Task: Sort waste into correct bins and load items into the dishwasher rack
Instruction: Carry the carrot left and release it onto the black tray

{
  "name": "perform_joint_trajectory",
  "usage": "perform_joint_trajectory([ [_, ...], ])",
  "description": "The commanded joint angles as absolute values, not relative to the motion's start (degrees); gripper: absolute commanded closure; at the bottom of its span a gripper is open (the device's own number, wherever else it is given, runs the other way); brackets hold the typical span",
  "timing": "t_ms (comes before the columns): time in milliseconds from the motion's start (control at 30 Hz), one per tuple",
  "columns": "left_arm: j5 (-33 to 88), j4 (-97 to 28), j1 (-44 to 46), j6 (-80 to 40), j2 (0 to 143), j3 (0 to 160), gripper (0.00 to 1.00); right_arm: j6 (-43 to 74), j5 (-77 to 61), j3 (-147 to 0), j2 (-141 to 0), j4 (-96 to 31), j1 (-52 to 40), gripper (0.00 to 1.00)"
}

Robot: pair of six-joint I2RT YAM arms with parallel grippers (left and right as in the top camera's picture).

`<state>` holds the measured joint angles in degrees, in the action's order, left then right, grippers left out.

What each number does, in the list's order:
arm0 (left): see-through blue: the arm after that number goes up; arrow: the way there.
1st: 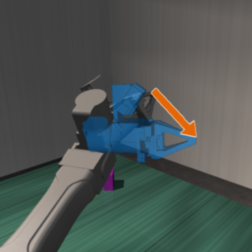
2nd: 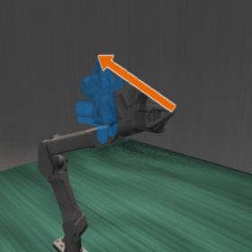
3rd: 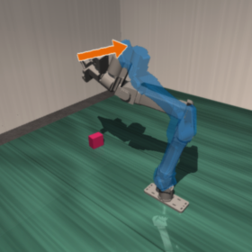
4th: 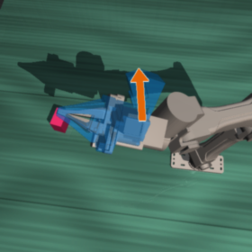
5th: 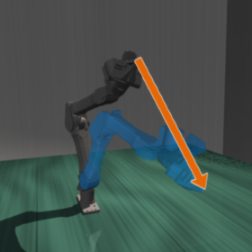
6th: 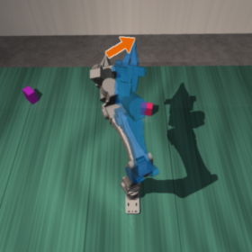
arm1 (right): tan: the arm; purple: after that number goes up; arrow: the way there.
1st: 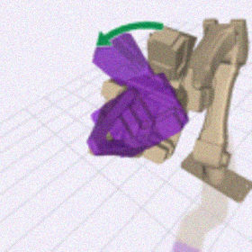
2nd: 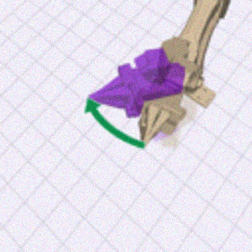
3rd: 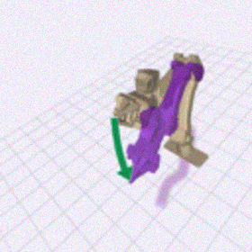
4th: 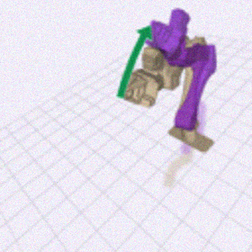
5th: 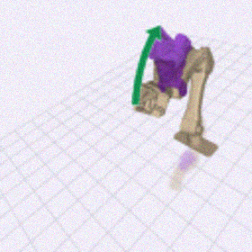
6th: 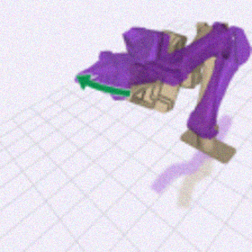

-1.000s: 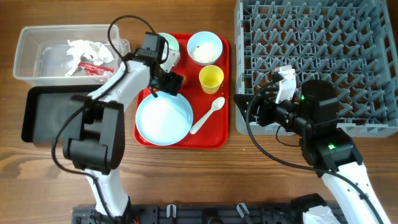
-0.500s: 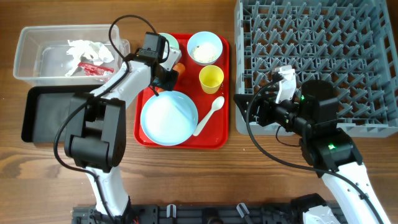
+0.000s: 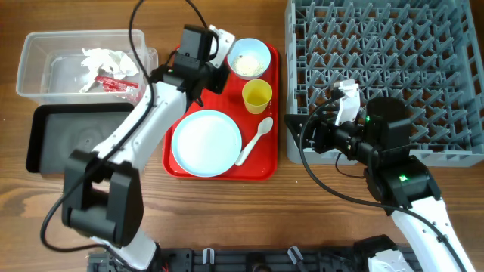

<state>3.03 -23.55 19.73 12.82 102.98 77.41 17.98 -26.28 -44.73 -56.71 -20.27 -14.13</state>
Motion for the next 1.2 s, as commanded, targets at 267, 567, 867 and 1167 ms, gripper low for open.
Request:
perform_joint_trajectory([
  [267, -15.6, -46.4, 18.7, -13.6, 80.4, 77.4, 0.96, 18.2, -25.3, -45.8, -56.9, -20.2, -14.4, 0.01],
  [567, -14.8, -58.5, -10.5, -32.5, 76.2, 69.9, 0.96, 19.6, -25.3, -45.8, -56.9, -20.6, -14.4, 0.00],
  [867, 2.5, -32.2, -28.8, -39.7, 84.5, 48.6, 0.95, 19.5, -25.3, -45.8, -56.9, -20.6, -14.4, 0.00],
  [1167, 7.2, -28.0, -28.8, -29.9, 83.2, 53.4, 0.00, 21.8, -26.9, -45.8, -61.5, -18.1, -14.4, 0.00],
])
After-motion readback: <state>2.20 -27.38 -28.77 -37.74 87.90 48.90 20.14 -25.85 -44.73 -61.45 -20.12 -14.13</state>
